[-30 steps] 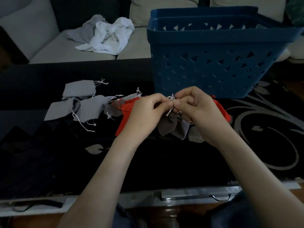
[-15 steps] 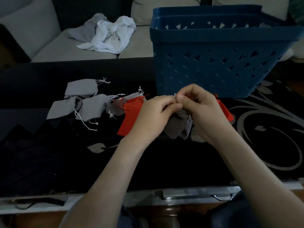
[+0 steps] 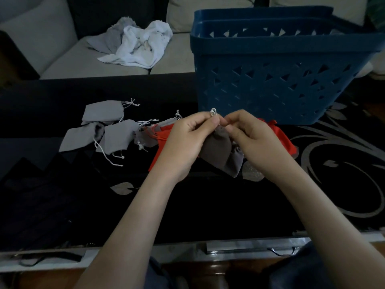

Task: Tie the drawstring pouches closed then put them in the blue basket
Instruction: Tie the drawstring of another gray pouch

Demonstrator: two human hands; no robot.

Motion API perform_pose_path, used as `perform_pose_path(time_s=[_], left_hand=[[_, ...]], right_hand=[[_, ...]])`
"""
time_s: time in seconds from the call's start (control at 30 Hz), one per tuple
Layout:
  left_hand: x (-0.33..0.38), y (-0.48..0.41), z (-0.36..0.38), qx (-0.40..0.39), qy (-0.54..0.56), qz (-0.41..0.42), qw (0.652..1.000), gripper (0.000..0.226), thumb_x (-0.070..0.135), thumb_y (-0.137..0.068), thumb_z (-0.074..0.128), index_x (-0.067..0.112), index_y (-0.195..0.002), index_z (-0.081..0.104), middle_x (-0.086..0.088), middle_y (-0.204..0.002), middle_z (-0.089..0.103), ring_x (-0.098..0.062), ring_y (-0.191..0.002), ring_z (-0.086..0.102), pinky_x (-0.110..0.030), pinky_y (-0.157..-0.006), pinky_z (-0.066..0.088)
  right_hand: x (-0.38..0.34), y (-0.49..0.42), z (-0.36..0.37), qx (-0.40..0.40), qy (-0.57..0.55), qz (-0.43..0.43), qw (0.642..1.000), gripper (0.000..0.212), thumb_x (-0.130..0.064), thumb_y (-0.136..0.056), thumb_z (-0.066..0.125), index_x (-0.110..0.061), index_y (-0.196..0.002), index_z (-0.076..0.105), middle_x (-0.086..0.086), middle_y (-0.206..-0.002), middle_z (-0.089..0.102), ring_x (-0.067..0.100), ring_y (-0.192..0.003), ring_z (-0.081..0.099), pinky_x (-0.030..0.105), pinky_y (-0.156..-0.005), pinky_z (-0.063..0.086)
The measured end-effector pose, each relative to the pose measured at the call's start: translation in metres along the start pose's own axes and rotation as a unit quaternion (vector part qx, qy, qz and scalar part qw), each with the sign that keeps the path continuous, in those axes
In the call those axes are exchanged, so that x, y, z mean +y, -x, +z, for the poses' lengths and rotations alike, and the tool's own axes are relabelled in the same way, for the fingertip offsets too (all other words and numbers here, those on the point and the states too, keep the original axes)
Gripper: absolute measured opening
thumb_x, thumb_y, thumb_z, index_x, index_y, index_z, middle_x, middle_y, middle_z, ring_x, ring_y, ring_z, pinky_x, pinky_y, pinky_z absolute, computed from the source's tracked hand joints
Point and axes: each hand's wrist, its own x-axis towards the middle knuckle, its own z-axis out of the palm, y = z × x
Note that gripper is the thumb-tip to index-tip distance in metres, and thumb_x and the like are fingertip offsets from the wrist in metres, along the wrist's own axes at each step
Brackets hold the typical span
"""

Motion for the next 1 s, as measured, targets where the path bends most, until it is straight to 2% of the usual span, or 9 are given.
perform_pose_path(time_s=[0.1, 0.2, 0.3, 0.43, 0.53, 0.63, 0.8, 0.9, 1.0], left_hand=[[0.002, 0.001, 0.003, -0.021, 0.038, -0.017, 0.999, 0.02, 0.009, -0.095, 0.052, 0.009, -0.089, 0.07, -0.002, -0.085, 0.07, -0.013, -0.086, 0.063, -0.026, -0.081, 0.049], [0.01, 0.005, 0.008, -0.026, 0.074, -0.02, 0.997, 0.02, 0.002, -0.096, 0.044, 0.003, -0.089, 0.063, 0.009, -0.057, 0.063, 0.004, -0.055, 0.057, -0.007, -0.056, 0.043], [0.012, 0.006, 0.012, -0.013, 0.103, -0.038, 0.994, 0.02, 0.001, -0.096, 0.043, 0.005, -0.087, 0.061, 0.011, -0.045, 0.056, 0.006, -0.039, 0.049, -0.004, -0.046, 0.036], [0.008, 0.003, 0.013, -0.013, 0.104, -0.044, 0.994, 0.019, 0.005, -0.093, 0.05, 0.01, -0.085, 0.067, 0.009, -0.065, 0.067, 0.003, -0.042, 0.045, -0.005, -0.051, 0.036], [0.006, 0.0, 0.01, -0.02, 0.102, -0.048, 0.993, 0.021, 0.004, -0.092, 0.051, 0.009, -0.082, 0.068, 0.008, -0.074, 0.071, 0.001, -0.067, 0.063, -0.014, -0.073, 0.048], [0.003, -0.002, 0.007, -0.009, 0.042, -0.042, 0.998, 0.014, 0.005, -0.09, 0.057, 0.014, -0.09, 0.067, 0.006, -0.071, 0.07, -0.002, -0.073, 0.064, -0.015, -0.076, 0.047], [0.0, -0.001, 0.009, 0.007, -0.009, -0.078, 0.997, 0.007, 0.008, -0.088, 0.063, 0.013, -0.085, 0.065, 0.004, -0.068, 0.07, -0.002, -0.065, 0.063, -0.012, -0.067, 0.048], [0.0, 0.0, 0.012, 0.009, -0.025, -0.081, 0.996, 0.009, 0.005, -0.089, 0.062, 0.01, -0.083, 0.067, 0.002, -0.069, 0.069, 0.0, -0.062, 0.063, -0.01, -0.063, 0.048], [-0.001, 0.001, 0.015, 0.011, -0.037, -0.076, 0.996, 0.016, 0.005, -0.089, 0.06, 0.012, -0.078, 0.068, 0.003, -0.068, 0.069, -0.001, -0.062, 0.061, -0.011, -0.064, 0.047]], right_hand=[[0.001, -0.002, -0.002, 0.003, 0.003, -0.01, 1.0, 0.008, -0.01, -0.094, 0.053, -0.015, -0.094, 0.058, -0.007, -0.073, 0.057, 0.009, -0.075, 0.055, 0.033, -0.076, 0.044], [0.001, -0.001, -0.003, 0.009, 0.025, -0.027, 0.999, 0.007, -0.008, -0.093, 0.054, -0.012, -0.091, 0.059, -0.007, -0.075, 0.057, 0.01, -0.077, 0.053, 0.03, -0.075, 0.042], [0.004, -0.002, -0.007, 0.0, 0.048, -0.024, 0.999, 0.014, -0.014, -0.092, 0.057, -0.02, -0.08, 0.058, -0.007, -0.074, 0.058, 0.007, -0.075, 0.052, 0.022, -0.069, 0.039], [0.007, -0.003, -0.014, -0.03, 0.082, -0.034, 0.996, 0.023, -0.015, -0.092, 0.058, -0.016, -0.069, 0.057, -0.007, -0.065, 0.052, 0.0, -0.063, 0.047, 0.013, -0.062, 0.034], [0.008, -0.001, -0.018, -0.043, 0.12, -0.033, 0.991, 0.033, -0.016, -0.092, 0.058, -0.026, -0.061, 0.053, -0.01, -0.065, 0.048, -0.006, -0.067, 0.047, 0.009, -0.065, 0.033], [0.013, 0.002, -0.027, -0.03, 0.126, 0.014, 0.992, 0.035, -0.021, -0.094, 0.055, -0.023, -0.06, 0.055, -0.002, -0.071, 0.05, 0.001, -0.071, 0.046, 0.015, -0.066, 0.032], [0.016, 0.007, -0.032, 0.006, -0.01, 0.125, 0.992, 0.035, -0.024, -0.095, 0.054, -0.017, -0.061, 0.058, -0.006, -0.063, 0.049, 0.008, -0.066, 0.044, 0.025, -0.064, 0.032], [0.011, 0.008, -0.026, 0.012, -0.111, 0.149, 0.982, 0.034, -0.016, -0.095, 0.052, -0.016, -0.062, 0.056, -0.01, -0.059, 0.048, 0.004, -0.061, 0.043, 0.02, -0.064, 0.032], [0.004, 0.009, -0.019, 0.03, -0.203, 0.135, 0.969, 0.032, -0.009, -0.095, 0.048, -0.014, -0.063, 0.055, -0.012, -0.054, 0.052, 0.0, -0.052, 0.047, 0.013, -0.054, 0.037]])
